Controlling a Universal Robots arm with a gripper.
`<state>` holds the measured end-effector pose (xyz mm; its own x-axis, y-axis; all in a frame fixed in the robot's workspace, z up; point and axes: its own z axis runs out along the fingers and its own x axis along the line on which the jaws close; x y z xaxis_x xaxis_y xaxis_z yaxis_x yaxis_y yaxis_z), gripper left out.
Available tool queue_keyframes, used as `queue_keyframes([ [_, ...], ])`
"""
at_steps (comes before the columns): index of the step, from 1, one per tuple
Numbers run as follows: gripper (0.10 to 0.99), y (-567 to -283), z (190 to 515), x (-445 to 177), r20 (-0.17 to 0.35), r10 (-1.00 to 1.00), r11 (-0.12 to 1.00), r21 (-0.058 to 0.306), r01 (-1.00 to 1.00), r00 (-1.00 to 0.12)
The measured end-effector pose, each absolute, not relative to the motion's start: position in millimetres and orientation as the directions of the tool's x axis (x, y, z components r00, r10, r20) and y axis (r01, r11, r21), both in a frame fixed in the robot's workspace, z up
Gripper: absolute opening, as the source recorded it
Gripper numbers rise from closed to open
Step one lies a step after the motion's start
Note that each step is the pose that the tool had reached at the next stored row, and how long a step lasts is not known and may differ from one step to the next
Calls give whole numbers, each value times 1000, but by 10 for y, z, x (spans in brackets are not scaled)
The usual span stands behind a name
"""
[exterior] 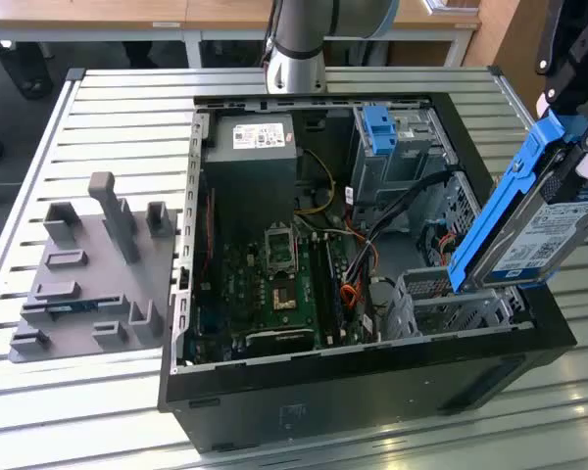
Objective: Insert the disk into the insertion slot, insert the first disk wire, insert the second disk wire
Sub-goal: 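Insert the disk into the insertion slot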
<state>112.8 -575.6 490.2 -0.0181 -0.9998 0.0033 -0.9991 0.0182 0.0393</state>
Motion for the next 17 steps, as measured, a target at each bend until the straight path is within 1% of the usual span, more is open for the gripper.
queue_keyframes([
  [9,365,-5756,4901,1128,3,-1000,18,39,-999,-18],
  [17,365,-5754,4873,1065,3,-1000,22,30,-999,-22],
])
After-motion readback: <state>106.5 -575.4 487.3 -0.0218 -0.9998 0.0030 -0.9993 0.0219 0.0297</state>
